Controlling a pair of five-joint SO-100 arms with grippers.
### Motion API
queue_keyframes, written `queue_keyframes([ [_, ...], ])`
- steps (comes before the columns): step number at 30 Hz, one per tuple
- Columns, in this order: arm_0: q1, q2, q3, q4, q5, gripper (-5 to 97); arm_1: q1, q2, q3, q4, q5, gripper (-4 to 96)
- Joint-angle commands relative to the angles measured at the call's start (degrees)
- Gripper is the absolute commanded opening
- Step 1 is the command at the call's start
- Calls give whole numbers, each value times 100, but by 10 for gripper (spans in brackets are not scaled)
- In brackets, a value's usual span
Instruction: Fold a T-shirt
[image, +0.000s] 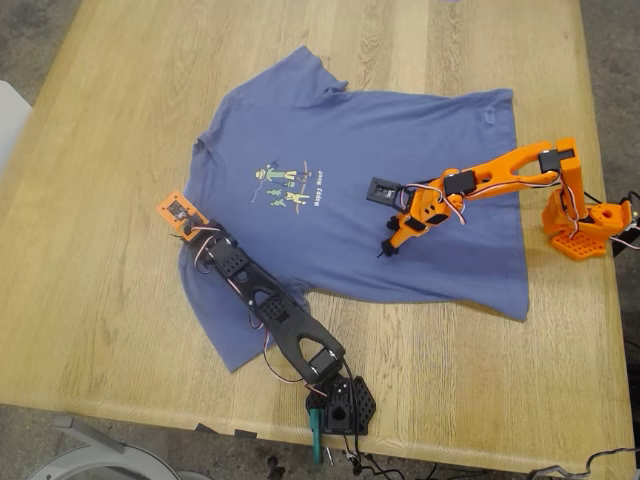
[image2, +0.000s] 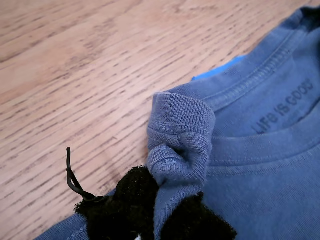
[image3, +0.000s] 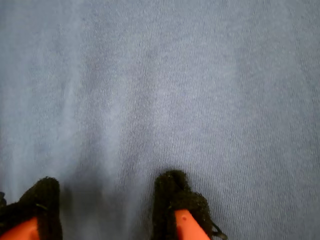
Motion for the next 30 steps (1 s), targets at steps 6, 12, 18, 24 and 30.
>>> queue_keyframes([
  [6,308,659,-237,483,-97,-1,9,-1011,-1028,-686,114,325],
  [12,457,765,-237,677,-123,-1,-88,-1740,-1723,-905,220,323],
  [18,606,1011,-246,905,-141,-1,-149,-2109,-2048,-756,211,300],
  [24,826,1318,-246,1222,-158,-1,-229,-2689,-2786,-193,167,251],
  [30,879,1556,-246,1433,-167,-1,-246,-3155,-3472,642,79,205],
])
